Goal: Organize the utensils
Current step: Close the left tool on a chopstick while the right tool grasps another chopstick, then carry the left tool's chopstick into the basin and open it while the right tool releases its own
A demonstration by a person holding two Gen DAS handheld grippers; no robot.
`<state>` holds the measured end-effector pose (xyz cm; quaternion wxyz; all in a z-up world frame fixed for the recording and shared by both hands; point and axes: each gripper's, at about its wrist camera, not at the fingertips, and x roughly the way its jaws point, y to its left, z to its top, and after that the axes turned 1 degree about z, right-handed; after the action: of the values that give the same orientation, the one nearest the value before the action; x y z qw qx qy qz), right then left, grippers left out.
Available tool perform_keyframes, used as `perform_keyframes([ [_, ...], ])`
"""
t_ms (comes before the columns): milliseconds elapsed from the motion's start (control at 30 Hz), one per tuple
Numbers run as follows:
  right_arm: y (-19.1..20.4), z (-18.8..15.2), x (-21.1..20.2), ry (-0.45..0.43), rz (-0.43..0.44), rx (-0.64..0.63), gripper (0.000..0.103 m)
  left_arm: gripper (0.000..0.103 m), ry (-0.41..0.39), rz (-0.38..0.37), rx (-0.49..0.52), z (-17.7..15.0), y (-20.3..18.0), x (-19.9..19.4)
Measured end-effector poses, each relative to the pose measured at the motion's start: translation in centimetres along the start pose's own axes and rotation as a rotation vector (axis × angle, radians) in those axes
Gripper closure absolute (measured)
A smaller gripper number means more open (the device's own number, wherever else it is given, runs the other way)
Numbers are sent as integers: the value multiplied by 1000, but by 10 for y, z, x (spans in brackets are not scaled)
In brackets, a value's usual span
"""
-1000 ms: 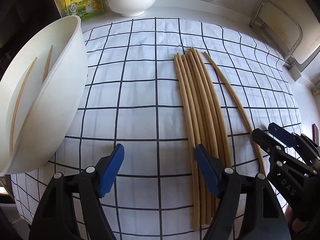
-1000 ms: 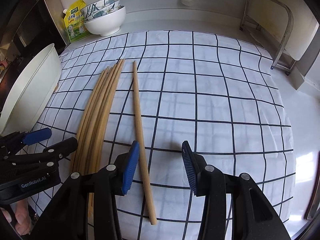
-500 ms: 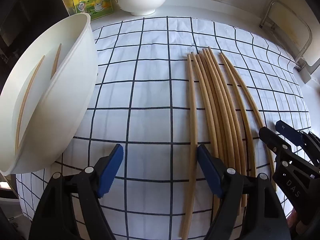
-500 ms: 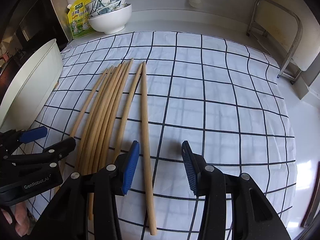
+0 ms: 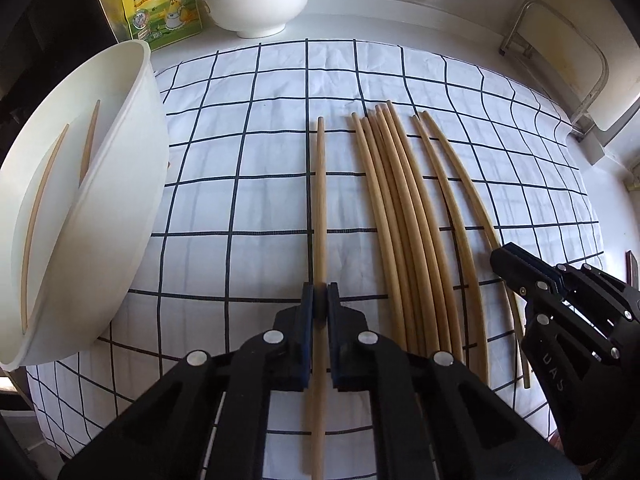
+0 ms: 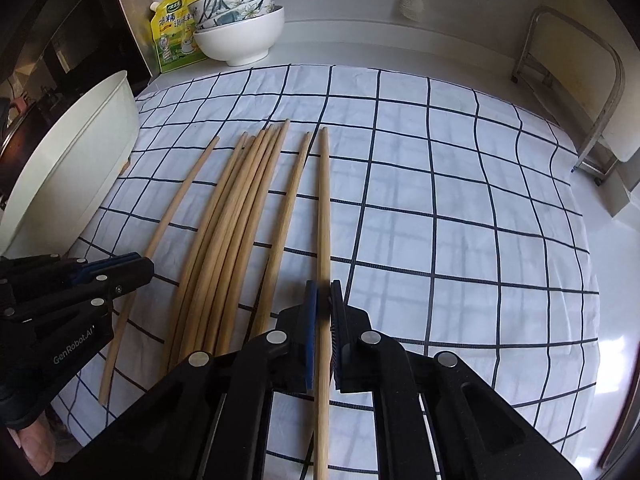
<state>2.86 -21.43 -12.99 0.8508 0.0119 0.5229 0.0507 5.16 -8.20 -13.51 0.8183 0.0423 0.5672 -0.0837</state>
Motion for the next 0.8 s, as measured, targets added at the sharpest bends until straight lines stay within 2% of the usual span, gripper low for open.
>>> perform_keyframes([
  [200,6,9,-29,-37,19,32,96,96,-57,-38,-2,5,14,-33],
  [400,40,35,-63,-106,64,-1,96,96,-134,-39,-42,17,53,-80],
  [600,102,71,-76,-173,158,-67,96,96,-196,13,-110,26,117,-111],
  [800,177,112,-62,-181,251,-144,96,96,-208,81,-185,37,193,-116],
])
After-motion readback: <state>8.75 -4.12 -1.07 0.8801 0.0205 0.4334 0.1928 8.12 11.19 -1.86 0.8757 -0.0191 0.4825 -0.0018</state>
